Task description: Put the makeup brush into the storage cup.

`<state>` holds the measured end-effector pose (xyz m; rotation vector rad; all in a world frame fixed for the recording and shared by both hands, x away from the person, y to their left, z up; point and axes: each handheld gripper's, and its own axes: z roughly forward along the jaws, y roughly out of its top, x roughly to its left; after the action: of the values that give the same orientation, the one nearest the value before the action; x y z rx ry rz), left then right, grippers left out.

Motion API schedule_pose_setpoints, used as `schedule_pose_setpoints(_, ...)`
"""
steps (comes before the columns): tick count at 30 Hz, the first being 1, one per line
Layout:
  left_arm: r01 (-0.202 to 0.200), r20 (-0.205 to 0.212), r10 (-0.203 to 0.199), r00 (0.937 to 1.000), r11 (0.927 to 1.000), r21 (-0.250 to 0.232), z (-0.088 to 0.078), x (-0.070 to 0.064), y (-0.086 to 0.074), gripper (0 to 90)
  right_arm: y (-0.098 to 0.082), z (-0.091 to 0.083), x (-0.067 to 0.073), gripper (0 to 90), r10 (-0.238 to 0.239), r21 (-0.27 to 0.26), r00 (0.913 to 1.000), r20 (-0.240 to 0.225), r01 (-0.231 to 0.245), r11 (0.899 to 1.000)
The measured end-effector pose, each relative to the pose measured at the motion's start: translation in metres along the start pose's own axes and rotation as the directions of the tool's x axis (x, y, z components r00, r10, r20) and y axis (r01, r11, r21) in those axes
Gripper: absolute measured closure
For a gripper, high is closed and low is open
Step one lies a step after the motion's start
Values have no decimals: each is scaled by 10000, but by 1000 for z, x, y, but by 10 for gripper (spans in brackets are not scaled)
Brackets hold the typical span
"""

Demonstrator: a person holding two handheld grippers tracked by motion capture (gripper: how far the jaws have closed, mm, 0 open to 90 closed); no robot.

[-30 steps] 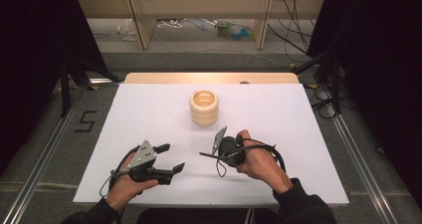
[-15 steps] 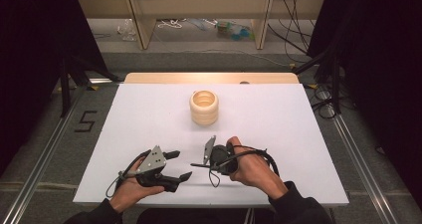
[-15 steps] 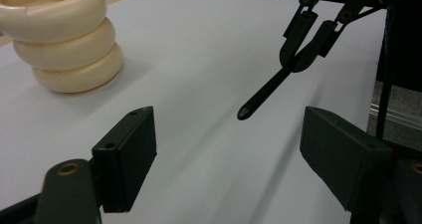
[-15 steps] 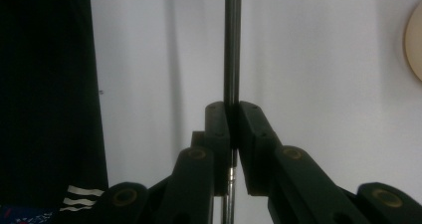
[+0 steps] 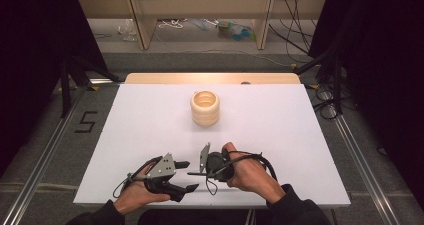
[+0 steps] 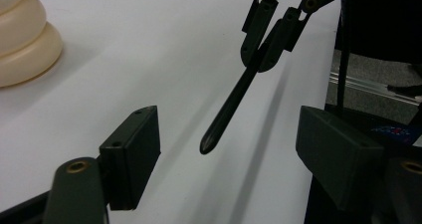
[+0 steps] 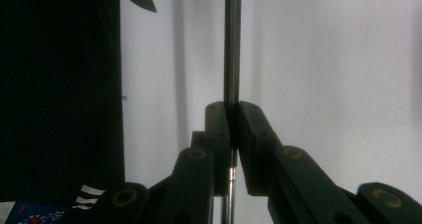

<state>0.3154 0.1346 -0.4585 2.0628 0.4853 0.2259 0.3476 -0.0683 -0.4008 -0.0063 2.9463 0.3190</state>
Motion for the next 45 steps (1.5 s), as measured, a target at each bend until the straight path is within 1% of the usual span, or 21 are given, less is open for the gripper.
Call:
schedule_pose_setpoints(2,-168,33,168,9999,9998,108,1,0,0,269,2,1,3,840,184,-73,9998,-95,-185,9998)
schedule_pose_setpoints(3,-122,95,122,9999,9999,79,2,-1,0,269,2,1,3,840,184,-73,9998,-95,-185,9998)
schedule_pose_setpoints(4,-192,69,191,9998,9998,96,3,-2,1,286,2,2,3,840,-16,-68,9999,-109,15,10000)
schedule_pose_setpoints(5,-249,103,248,9996,9996,132,3,-2,1,292,3,2,5,840,177,-130,9997,-190,-180,9998)
schedule_pose_setpoints(7,-332,72,331,9994,9993,154,4,-3,1,304,3,2,5,840,292,-134,9992,-270,-295,9995)
schedule_pose_setpoints(8,-533,69,531,9986,9981,297,4,-3,1,312,3,3,3,840,-165,-40,9998,-129,165,9999)
schedule_pose_setpoints(10,-560,189,556,9983,9981,248,5,-3,2,331,4,3,4,840,-183,-18,9997,-141,183,9998)
schedule_pose_setpoints(11,-546,207,542,9983,9984,173,6,-4,2,349,4,4,4,840,-369,-23,9991,-195,368,9993)
schedule_pose_setpoints(12,-656,157,653,9977,9976,232,6,-5,2,356,5,4,7,840,-48,-61,9996,-262,46,10000)
schedule_pose_setpoints(13,-669,199,664,9976,9975,239,7,-6,2,370,5,4,6,840,-228,-34,9994,-273,228,9997)
schedule_pose_setpoints(16,-935,285,927,9953,9952,293,8,-8,3,392,5,4,5,840,-394,-10,9988,-277,394,9992)
schedule_pose_setpoints(18,-994,337,983,9946,9945,330,9,-9,3,420,6,5,7,840,-262,73,9992,-300,264,9996)
schedule_pose_setpoints(20,-1128,383,1114,9930,9930,359,9,-10,3,437,6,5,7,840,-335,66,9988,-351,337,9994)
schedule_pose_setpoints(21,-1140,397,1124,9929,9925,431,9,-10,4,460,7,6,8,840,-175,-70,9990,-422,172,9998)
schedule_pose_setpoints(22,-1327,410,1306,9906,9898,522,10,-11,4,466,7,6,7,840,-353,-28,9985,-421,353,9994)
schedule_pose_setpoints(27,-1642,404,1621,9859,9849,550,11,-12,4,511,7,7,8,840,-384,-15,9983,-440,383,9993)
schedule_pose_setpoints(32,-1972,441,1948,9799,9785,606,11,-13,4,554,7,7,9,840,-226,-14,9983,-544,226,9997)
schedule_pose_setpoints(33,-1991,464,1964,9794,9781,610,11,-13,4,566,8,8,11,840,-71,-93,9975,-698,65,9999)
schedule_pose_setpoints(35,-2205,464,2176,9749,9730,689,11,-13,5,583,7,8,9,840,-348,39,9973,-640,351,9994)
schedule_pose_setpoints(36,-2282,491,2252,9731,9712,691,11,-13,5,583,7,8,9,840,-348,39,9973,-640,351,9994)
schedule_pose_setpoints(45,-2454,445,2425,9691,9661,802,13,-14,4,630,7,8,9,840,-463,-38,9969,-637,461,9989)
